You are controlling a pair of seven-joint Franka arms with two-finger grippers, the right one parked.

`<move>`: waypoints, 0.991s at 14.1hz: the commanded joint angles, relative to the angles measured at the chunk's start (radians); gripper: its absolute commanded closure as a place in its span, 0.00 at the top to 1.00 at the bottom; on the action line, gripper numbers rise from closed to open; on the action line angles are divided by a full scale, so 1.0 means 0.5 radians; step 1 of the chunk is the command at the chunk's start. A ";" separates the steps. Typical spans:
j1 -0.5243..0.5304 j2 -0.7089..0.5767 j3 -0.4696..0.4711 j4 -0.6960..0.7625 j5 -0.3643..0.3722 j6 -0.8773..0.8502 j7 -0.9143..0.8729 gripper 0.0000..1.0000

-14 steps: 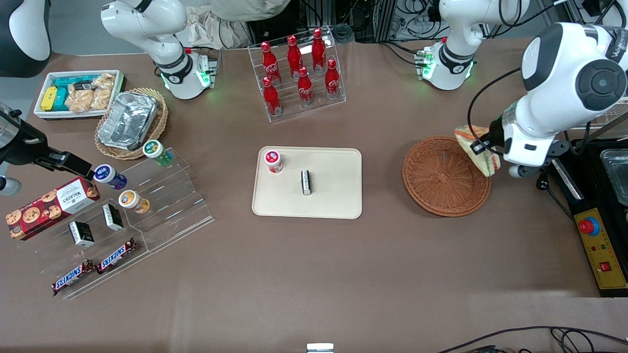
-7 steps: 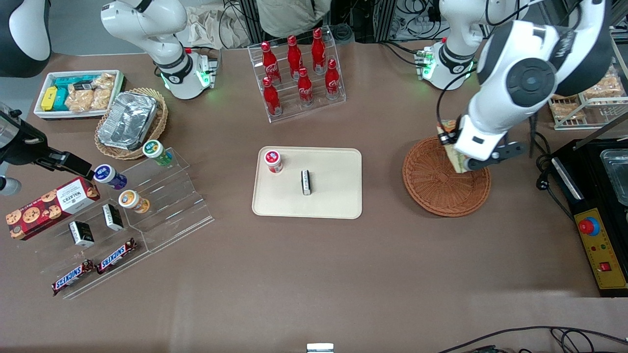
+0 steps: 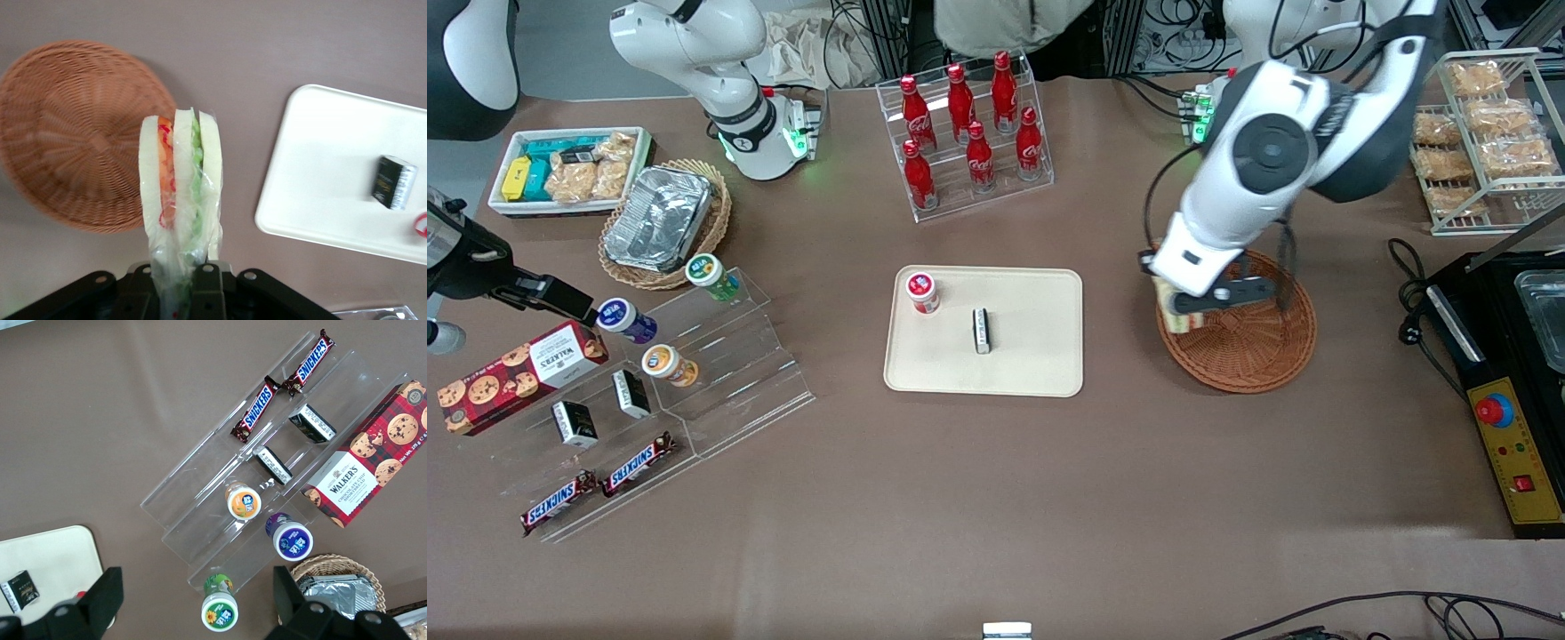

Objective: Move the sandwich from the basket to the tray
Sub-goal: 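Carry the sandwich with the left gripper over to the white tray, then lower the sandwich onto the tray and open the left gripper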

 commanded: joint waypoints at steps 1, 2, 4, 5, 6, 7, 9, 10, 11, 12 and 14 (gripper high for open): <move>-0.143 0.149 0.008 0.054 -0.015 0.163 0.030 0.00; -0.186 0.210 0.008 0.054 -0.018 0.234 0.030 0.00; -0.281 0.330 0.008 0.054 -0.015 0.396 0.027 0.00; -0.309 0.397 0.008 0.054 -0.012 0.488 0.027 0.00; -0.334 0.477 0.008 0.054 -0.015 0.586 0.027 0.00; -0.349 0.554 0.008 0.054 -0.012 0.687 0.030 0.00; -0.401 0.655 0.011 0.054 0.016 0.838 0.033 0.00; -0.426 0.692 0.014 0.051 0.028 0.887 0.033 0.00; -0.429 0.735 0.014 0.054 0.074 0.924 0.033 0.00; -0.426 0.784 0.014 0.054 0.147 0.955 0.033 0.02; -0.426 0.831 0.014 0.051 0.197 1.007 0.030 0.07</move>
